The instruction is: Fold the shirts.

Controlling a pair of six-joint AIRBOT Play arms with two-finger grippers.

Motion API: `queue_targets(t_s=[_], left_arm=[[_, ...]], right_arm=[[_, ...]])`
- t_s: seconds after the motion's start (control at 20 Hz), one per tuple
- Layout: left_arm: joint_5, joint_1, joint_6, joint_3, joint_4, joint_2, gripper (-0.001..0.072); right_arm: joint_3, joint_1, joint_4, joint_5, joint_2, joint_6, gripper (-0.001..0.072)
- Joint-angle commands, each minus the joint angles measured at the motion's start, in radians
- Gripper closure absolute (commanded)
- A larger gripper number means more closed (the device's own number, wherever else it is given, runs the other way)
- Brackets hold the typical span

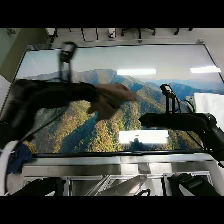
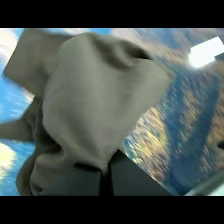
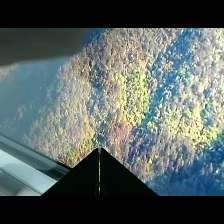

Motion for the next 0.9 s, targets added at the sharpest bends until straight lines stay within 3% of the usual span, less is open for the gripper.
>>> queue_targets(t_s=[0.0, 0.05, 0.15, 0.25, 0.35, 0.45, 0.6, 0.7, 0.85], left_arm=[[-0.035, -0.154, -0.059, 0.006, -0.022, -0.181, 0.0697], [-0.064, -0.168, -0.069, 0.006, -0.044, -0.232, 0.0649], [-0.087, -0.158, -0.069, 0.007, -0.132, -0.289, 0.0091], [-0.028, -0.101, -0.054, 0.007, -0.19, -0.286, 0.008], [0.1, -0.015, -0.047, 0.006, -0.19, -0.245, 0.008], [0.244, 0.066, -0.041, -0.006, -0.192, -0.201, 0.008], [0.249, 0.117, -0.045, -0.205, -0.206, -0.09, 0.008], [0.126, 0.106, -0.045, -0.41, -0.332, -0.006, 0.008], [-0.176, 0.031, -0.044, -0.65, -0.488, 0.074, 0.008]], right_arm=[[0.0, 0.0, 0.003, -0.027, 0.002, 0.0, 0.0687], [0.002, 0.0, 0.003, -0.031, 0.002, 0.0, 0.0687], [0.031, -0.032, -0.015, -0.093, 0.002, 0.0, 0.0687], [0.09, -0.136, -0.031, -0.192, 0.002, 0.0, 0.0644], [0.137, -0.286, -0.061, -0.248, -0.002, -0.011, 0.0207], [0.141, -0.449, -0.061, -0.244, -0.029, -0.057, 0.0204], [0.141, -0.627, -0.029, -0.251, -0.163, -0.106, 0.0208], [0.141, -0.671, 0.068, -0.251, -0.296, -0.193, 0.0209], [0.141, -0.645, 0.116, -0.223, -0.481, -0.249, 0.0209]])
